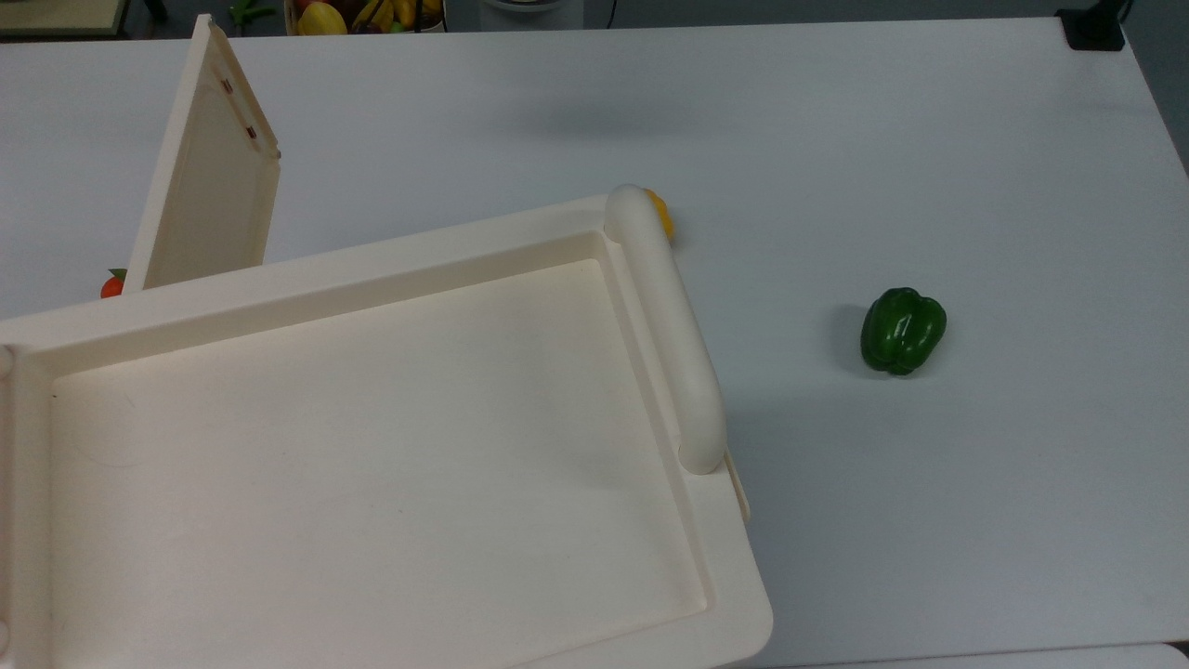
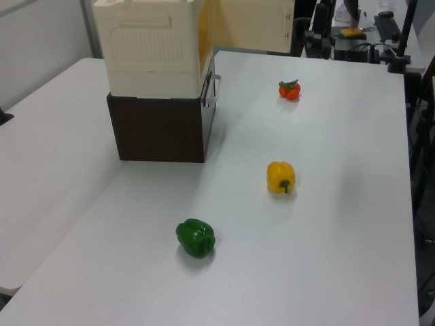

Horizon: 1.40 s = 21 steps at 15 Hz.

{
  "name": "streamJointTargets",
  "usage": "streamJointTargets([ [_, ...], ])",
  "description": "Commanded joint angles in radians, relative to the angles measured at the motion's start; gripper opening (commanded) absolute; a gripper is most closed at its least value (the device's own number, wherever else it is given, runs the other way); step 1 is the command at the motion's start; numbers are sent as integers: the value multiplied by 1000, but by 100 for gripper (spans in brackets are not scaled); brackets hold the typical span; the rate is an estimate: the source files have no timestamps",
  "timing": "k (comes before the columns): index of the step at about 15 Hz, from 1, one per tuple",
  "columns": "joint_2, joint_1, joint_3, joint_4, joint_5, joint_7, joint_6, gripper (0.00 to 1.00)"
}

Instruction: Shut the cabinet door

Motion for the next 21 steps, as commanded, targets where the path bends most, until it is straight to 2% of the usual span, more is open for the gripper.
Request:
streamJointTargets([
  [1,-13,6,-12,-10,4,-12,20,100],
  [6,-13,3,-18,-9,7,-19,21,100],
  [8,-16,1,-18,-9,10,-17,21,93],
  [10,-18,1,-18,-9,13,-19,21,74],
  [15,-15,0,-18,4,33,-8,24,14],
  [16,-16,0,-19,4,46,-11,24,5],
  [17,-15,0,-19,4,47,-9,24,0],
  [21,-18,-3,-19,5,48,-15,20,0],
])
